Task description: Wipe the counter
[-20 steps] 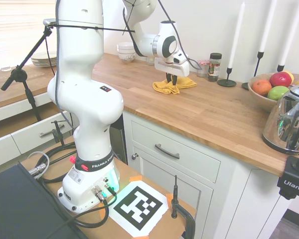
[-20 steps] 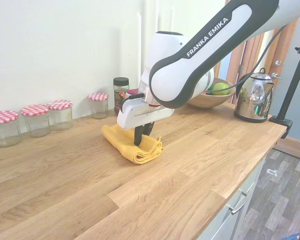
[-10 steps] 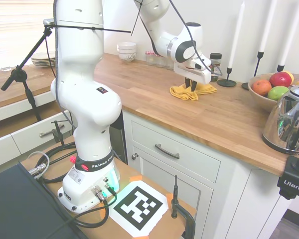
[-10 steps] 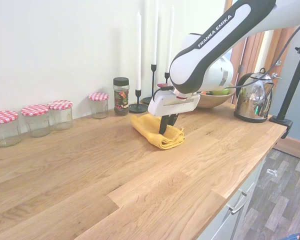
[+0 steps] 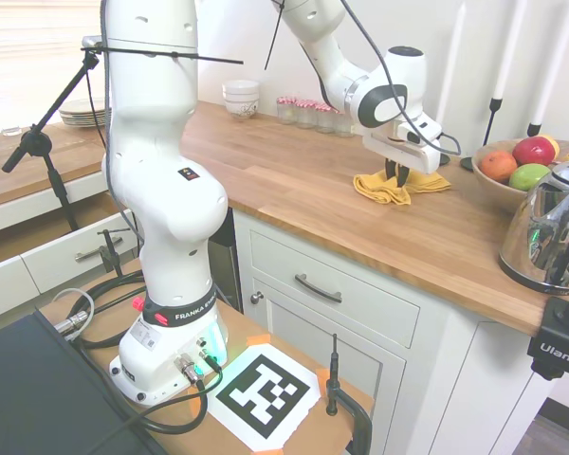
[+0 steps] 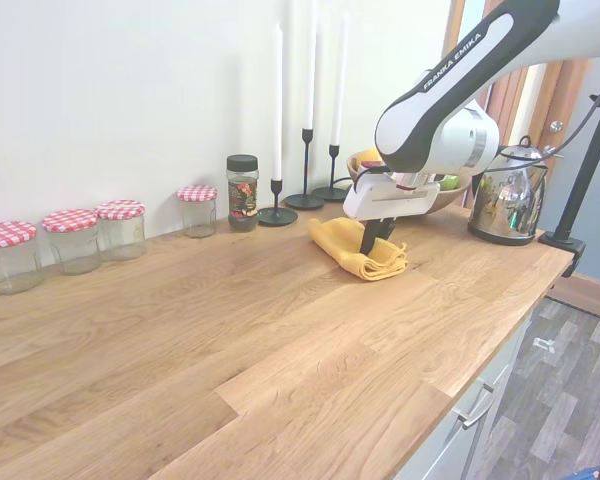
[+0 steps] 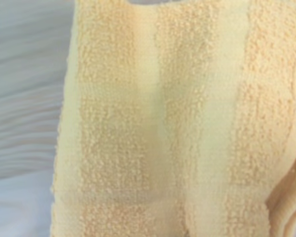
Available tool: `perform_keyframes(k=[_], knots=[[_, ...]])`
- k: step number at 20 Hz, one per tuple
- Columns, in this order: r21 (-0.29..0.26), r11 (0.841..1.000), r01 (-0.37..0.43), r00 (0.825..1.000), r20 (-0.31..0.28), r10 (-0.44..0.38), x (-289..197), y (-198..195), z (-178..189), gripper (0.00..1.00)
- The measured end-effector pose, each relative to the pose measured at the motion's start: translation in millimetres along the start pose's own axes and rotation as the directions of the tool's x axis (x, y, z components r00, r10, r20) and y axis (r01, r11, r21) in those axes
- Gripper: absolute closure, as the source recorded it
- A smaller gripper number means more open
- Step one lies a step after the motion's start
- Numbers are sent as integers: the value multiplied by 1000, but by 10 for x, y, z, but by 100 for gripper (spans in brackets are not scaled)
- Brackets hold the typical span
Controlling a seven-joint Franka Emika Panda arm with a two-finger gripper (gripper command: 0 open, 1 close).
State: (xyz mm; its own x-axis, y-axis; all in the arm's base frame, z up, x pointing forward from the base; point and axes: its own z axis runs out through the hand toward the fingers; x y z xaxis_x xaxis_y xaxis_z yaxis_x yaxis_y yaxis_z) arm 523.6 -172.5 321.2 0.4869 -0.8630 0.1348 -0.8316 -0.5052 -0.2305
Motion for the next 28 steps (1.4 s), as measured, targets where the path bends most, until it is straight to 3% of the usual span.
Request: perform_keyframes(k=[2, 3, 20, 28], knots=[[-4, 1000, -8, 1000, -6, 8, 77, 92, -13, 100], [-6, 1000, -13, 1000, -6, 12, 98, 121, -19, 0], [-17, 999, -30, 1000, 3, 30, 44, 356, -100, 0], [46, 999, -22, 999, -44, 24, -127, 502, -403, 0]])
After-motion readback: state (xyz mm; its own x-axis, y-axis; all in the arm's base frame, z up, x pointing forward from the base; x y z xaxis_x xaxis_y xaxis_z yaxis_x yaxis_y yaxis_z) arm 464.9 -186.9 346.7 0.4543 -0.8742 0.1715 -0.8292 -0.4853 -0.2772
